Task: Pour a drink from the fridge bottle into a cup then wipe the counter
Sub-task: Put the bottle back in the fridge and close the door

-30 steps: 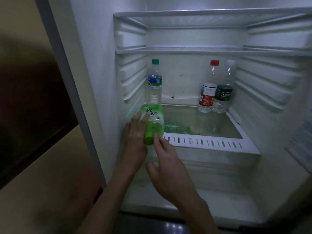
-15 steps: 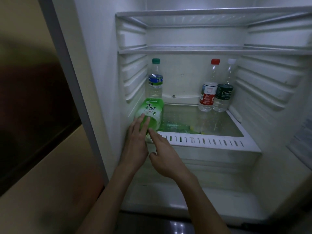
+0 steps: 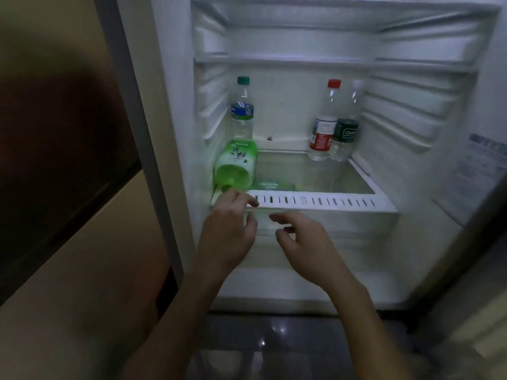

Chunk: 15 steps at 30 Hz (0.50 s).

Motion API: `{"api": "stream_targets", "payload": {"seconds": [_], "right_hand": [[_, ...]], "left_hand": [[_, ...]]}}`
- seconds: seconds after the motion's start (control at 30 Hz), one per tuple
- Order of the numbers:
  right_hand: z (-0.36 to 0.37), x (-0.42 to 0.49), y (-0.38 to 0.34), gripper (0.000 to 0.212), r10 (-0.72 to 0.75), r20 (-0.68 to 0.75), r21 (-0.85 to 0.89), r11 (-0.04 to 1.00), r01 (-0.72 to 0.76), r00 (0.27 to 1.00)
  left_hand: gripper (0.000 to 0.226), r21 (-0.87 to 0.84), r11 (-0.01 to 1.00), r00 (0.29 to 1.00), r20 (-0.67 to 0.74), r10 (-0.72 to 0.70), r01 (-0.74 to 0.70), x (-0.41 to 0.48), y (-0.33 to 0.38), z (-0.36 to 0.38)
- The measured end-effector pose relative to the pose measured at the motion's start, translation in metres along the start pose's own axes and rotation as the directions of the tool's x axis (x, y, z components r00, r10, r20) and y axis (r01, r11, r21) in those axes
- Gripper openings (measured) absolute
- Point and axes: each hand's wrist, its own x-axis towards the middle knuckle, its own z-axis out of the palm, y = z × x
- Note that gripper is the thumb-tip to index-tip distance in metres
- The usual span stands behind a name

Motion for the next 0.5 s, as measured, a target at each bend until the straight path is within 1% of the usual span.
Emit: {"api": "stream_targets", "payload": {"seconds": [0.07,0.13,0.23,0.3,0.37,0.4,0.43,0.47,0.5], "right_hand": [[-0.003,-0.023,0.006,0.031,0.03,-0.005,-0.052,0.998,-0.03,1.0],[-0.003,-0.046,0.016,0.029,0.086,0.027,-0.103,0.991,-0.083,0.996],[0.0,-0.083,0.03,0.028,0.171,0.074,-0.17,0.973,-0.156,0.983],[0.001,-0.107,0.036,0.027,0.22,0.122,-0.208,0.959,-0.192,0.968],[0.0,-0.131,0.039,0.022,0.242,0.15,-0.244,0.949,-0.201,0.959],[-0.001,-0.139,0.04,0.021,0.246,0.152,-0.256,0.945,-0.203,0.957],[-0.003,-0.147,0.041,0.021,0.246,0.148,-0.256,0.945,-0.203,0.958],[-0.005,-0.158,0.041,0.022,0.247,0.149,-0.253,0.946,-0.204,0.958],[-0.008,-0.169,0.04,0.025,0.251,0.159,-0.257,0.944,-0.205,0.955]], "left_hand": [[0.012,-0.034,0.999,0.999,0.049,0.008,-0.006,-0.012,0.01,0.002],[0.009,-0.06,0.998,0.993,0.117,0.005,0.002,-0.028,0.019,0.005],[0.011,-0.044,0.998,0.953,0.301,-0.03,0.045,-0.056,0.031,0.005],[0.018,0.009,0.999,0.886,0.463,-0.043,0.044,-0.076,0.038,0.003],[0.027,0.089,0.996,0.781,0.621,-0.064,0.011,-0.095,0.045,-0.001],[0.032,0.123,0.992,0.73,0.678,-0.081,-0.005,-0.103,0.048,-0.003],[0.035,0.149,0.989,0.689,0.718,-0.093,-0.021,-0.11,0.05,-0.005],[0.038,0.166,0.985,0.663,0.743,-0.096,-0.043,-0.119,0.055,-0.008],[0.04,0.177,0.982,0.651,0.753,-0.093,-0.065,-0.129,0.06,-0.011]]}}
